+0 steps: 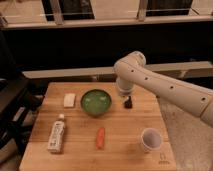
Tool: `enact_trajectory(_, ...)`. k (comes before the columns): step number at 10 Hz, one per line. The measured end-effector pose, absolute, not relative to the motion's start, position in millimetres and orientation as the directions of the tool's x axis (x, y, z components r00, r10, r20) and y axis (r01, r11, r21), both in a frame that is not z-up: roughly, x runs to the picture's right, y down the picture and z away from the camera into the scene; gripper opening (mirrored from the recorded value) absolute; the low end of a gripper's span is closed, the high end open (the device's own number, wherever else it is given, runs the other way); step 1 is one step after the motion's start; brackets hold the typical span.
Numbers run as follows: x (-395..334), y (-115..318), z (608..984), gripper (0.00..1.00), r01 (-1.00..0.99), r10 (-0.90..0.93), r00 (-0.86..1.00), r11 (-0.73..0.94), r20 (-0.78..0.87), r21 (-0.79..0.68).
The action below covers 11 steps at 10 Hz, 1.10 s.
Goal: Move the arm in a circular motion
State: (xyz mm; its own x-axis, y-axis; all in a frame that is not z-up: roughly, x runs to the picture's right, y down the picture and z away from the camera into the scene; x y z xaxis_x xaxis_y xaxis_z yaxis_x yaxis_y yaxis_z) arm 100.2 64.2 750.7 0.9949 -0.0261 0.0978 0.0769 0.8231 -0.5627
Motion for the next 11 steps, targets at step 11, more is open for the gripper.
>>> enact_trajectory(11, 82.6, 81.7, 758.0, 0.01, 0.079, -0.016, 0.994, 0.801, 0.110, -0.593)
